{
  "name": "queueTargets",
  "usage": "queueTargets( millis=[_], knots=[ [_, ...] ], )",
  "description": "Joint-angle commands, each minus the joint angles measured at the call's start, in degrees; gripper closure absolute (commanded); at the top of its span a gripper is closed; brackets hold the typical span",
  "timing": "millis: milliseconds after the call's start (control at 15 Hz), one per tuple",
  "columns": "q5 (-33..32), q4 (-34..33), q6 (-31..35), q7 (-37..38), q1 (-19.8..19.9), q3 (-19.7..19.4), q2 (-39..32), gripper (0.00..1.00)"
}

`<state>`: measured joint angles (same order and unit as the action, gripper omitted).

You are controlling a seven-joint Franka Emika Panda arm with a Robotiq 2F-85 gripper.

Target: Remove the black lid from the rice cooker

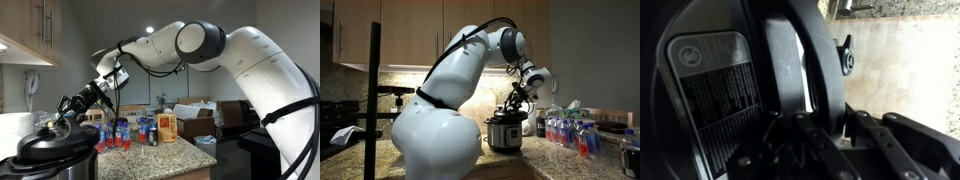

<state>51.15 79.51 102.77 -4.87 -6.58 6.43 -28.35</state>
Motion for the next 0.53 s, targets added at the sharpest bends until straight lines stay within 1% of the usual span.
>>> queueTargets(
  millis=[0,200,467],
  knots=[
    [0.84,-2.83,-3.24,1.78,1.86,0.93,0.11,0.94],
    [1.29,-3.15,-4.14,1.48,2.46,0.98,1.07,0.92],
    [1.19,-4.39,-4.7,1.9,2.88,0.81,1.11,0.94]
  ],
)
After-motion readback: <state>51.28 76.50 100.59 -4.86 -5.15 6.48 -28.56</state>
